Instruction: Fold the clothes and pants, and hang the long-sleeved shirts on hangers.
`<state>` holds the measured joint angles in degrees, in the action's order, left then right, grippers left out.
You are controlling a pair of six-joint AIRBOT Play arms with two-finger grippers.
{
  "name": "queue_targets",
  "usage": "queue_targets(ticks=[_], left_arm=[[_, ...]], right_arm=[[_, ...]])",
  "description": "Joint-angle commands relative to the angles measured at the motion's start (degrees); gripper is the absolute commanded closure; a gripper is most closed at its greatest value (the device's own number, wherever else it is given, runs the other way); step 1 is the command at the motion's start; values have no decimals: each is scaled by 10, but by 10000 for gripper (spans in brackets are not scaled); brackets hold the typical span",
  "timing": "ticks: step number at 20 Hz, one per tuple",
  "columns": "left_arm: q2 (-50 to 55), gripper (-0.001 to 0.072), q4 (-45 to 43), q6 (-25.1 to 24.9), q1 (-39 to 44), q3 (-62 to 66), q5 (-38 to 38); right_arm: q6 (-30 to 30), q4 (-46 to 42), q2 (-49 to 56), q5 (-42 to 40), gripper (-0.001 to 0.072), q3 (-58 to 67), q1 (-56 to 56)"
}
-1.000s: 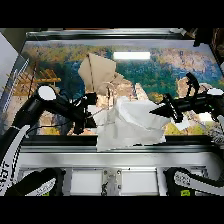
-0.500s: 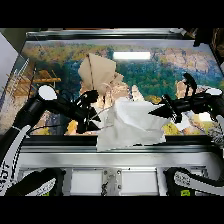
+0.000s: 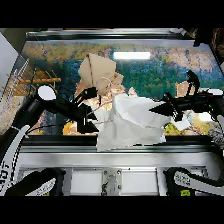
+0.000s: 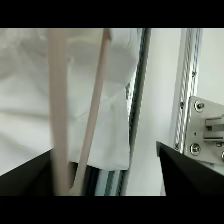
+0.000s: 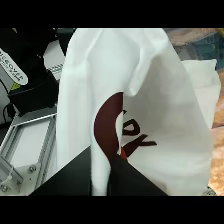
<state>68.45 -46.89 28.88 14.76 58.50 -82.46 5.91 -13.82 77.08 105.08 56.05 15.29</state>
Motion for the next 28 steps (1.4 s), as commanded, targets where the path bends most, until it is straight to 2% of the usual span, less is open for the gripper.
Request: queue_targets(ticks=[1, 4, 8, 10, 14, 18, 21, 24, 28], left_arm=[[-2, 83, 0, 59, -23, 0, 2], [-17, 83, 4, 76, -63, 0, 9], [-65, 83, 5, 87, -103, 0, 57], [-88, 83, 2, 141, -127, 0, 68], [-131, 84, -1, 292, -188, -11, 85], [-203, 85, -1, 409, -204, -113, 170], [-255, 85, -1, 484, -165, -195, 248], [-272, 85, -1, 530, -70, -240, 344], [-202, 85, -1, 571, 65, -217, 427]], right_arm=[[-5, 12, 0, -17, 695, 0, 0], [-16, 12, 0, -29, 696, 0, 0], [-16, 10, 0, -33, 695, 0, 0], [-16, 15, 0, -34, 695, 0, 0], [-16, 52, -6, -64, 696, 1, 0], [-23, 58, -27, -118, 695, 1, 0], [-45, 58, -43, -155, 695, 1, 0], [-61, 58, -48, -167, 695, 1, 0], [-68, 57, -48, -168, 695, 1, 0]])
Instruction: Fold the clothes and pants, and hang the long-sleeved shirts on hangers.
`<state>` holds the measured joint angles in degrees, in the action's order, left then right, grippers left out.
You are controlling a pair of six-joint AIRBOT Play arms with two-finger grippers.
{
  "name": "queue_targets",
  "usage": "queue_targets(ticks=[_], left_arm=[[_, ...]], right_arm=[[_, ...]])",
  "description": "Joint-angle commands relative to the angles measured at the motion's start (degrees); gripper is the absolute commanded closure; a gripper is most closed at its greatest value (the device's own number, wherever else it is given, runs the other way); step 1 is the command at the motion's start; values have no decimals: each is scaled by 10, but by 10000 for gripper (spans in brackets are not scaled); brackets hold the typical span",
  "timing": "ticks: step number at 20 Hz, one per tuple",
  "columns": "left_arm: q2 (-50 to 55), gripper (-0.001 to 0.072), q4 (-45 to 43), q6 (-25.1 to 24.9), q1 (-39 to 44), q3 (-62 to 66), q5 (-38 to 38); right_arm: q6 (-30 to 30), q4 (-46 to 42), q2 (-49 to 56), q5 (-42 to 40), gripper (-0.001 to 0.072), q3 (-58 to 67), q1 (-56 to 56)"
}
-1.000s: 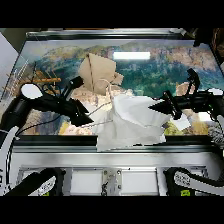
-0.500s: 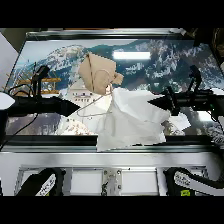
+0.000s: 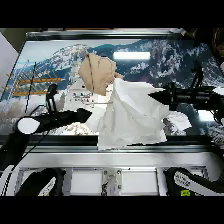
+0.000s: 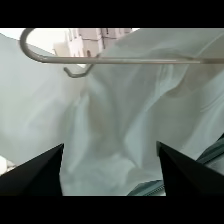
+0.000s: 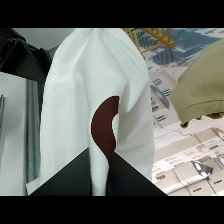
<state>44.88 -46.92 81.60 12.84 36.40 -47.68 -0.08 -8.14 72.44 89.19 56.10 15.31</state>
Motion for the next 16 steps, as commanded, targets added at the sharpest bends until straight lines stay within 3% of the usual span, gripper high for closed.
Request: queue_targets(ticks=[1, 8, 16], left_arm=[[59, 87, 0, 44, 109, 20, 90], [202, 103, -1, 59, 160, 109, 97], [257, 104, 0, 89, 160, 111, 111]], right_arm=[[-8, 1, -2, -9, 696, 1, 0], [-8, 1, -2, -9, 695, 1, 0], [-8, 0, -2, -9, 695, 1, 0]])
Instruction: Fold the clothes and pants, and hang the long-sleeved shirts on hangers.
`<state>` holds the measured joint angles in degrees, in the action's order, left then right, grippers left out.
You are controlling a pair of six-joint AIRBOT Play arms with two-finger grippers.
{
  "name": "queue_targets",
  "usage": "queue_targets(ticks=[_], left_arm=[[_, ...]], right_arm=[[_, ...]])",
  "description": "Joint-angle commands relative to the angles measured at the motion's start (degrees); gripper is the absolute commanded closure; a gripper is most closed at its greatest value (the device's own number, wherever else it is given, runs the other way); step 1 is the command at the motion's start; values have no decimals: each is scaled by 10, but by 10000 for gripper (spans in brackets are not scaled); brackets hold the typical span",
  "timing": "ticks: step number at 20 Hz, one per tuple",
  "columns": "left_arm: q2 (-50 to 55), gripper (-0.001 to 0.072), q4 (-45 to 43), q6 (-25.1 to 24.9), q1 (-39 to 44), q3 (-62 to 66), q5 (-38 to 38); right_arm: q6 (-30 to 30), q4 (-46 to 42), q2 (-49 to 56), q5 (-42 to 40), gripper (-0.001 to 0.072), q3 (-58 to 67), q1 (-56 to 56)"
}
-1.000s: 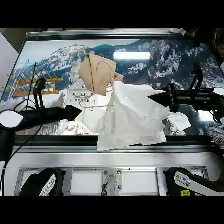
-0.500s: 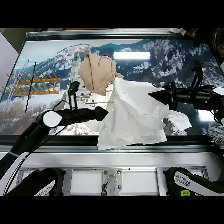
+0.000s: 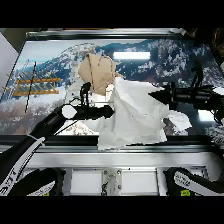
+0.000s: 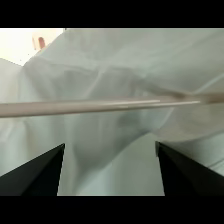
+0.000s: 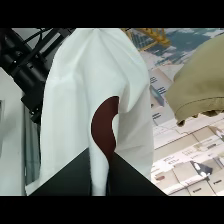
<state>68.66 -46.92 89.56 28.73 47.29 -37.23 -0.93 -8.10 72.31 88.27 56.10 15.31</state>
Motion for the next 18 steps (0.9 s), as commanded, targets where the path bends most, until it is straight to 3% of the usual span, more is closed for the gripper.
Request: queue_targets(ticks=[1, 2, 3, 4, 6, 7, 10, 13, 18], left_arm=[[24, 103, 0, 13, 1, 2, 12], [28, 105, 1, 14, 1, 2, 18], [31, 244, 1, 18, 1, 2, 24], [32, 428, 0, 17, 1, 2, 29], [30, 466, 0, 17, 1, 2, 41], [27, 672, -2, 14, 0, 2, 42], [-2, 688, -31, 5, -8, 2, 38], [-45, 688, -76, 10, -41, -2, -14], [-124, 688, -73, 9, -114, -67, -51]], right_arm=[[0, 0, 0, 0, 694, 1, 0], [0, 0, 0, 0, 694, 1, 0], [0, 0, 0, 0, 694, 1, 0], [0, 0, 0, 0, 694, 1, 0], [0, 0, 0, 0, 694, 1, 0], [-2, 0, 0, 0, 694, 1, 0], [-37, 0, 0, -3, 694, 1, 0], [-52, 1, -12, -30, 695, 1, 0], [-84, 5, -53, -60, 695, 1, -1]])
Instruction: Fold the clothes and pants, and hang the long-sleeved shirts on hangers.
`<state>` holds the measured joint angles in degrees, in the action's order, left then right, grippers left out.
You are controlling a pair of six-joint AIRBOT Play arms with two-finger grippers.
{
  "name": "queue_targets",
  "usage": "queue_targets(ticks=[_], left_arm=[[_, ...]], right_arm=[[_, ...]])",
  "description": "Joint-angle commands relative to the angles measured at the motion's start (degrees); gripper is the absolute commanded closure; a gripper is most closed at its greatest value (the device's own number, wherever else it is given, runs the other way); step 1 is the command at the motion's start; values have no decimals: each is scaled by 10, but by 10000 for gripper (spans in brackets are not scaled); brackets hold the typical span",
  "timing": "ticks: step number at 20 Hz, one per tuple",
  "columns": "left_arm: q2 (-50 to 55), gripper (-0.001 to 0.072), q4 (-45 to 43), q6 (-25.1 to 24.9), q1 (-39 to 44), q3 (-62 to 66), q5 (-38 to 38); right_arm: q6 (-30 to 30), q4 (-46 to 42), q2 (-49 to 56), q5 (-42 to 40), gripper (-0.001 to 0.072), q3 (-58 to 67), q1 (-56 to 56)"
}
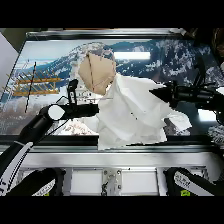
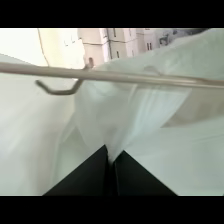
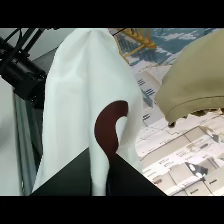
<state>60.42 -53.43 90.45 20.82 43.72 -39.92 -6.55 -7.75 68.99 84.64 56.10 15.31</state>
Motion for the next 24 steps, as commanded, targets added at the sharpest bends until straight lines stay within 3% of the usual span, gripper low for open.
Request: queue_targets(ticks=[1, 8, 14, 21, 24], left_arm=[[-58, 688, -5, 0, -43, -46, -24], [-84, 688, -4, 0, -54, -55, -14], [-6, 687, -5, -6, -93, 21, -71], [44, 687, -8, -26, -106, 92, -124], [44, 687, -4, -26, -93, 108, -129]], right_arm=[[-34, 1, -26, -23, 695, 1, -1], [-34, 10, -41, 21, 696, 1, -5], [-33, 85, -48, 40, 696, 1, -15], [-34, 80, -63, 35, 696, 1, -22], [-34, 80, -70, -22, 696, 1, -31]])
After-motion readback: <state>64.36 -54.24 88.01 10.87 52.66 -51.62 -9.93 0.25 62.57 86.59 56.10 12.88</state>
